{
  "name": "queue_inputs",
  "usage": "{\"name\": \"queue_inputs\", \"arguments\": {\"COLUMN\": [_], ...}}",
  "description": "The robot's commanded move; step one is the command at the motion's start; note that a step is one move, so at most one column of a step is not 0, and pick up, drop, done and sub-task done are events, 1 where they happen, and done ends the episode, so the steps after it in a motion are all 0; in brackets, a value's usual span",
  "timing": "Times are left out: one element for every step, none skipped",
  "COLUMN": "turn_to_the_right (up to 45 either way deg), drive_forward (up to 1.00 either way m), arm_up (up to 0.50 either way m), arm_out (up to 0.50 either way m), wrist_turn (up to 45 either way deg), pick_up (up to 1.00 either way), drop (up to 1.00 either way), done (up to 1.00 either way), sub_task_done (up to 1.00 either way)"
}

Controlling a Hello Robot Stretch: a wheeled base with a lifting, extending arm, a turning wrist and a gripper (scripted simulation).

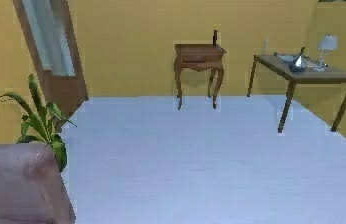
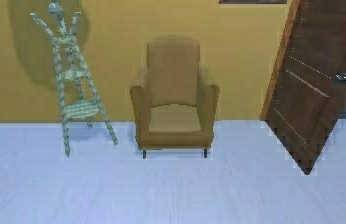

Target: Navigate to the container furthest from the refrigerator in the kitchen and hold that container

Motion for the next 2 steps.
{"name": "queue_inputs", "arguments": {"turn_to_the_right": [0.0,-9.0], "drive_forward": [1.0,0.0], "arm_up": [0.0,0.0], "arm_out": [0.0,0.0], "wrist_turn": [0.0,0.0], "pick_up": [0.0,0.0], "drop": [0.0,0.0], "done": [0.0,0.0], "sub_task_done": [0.0,0.0]}}
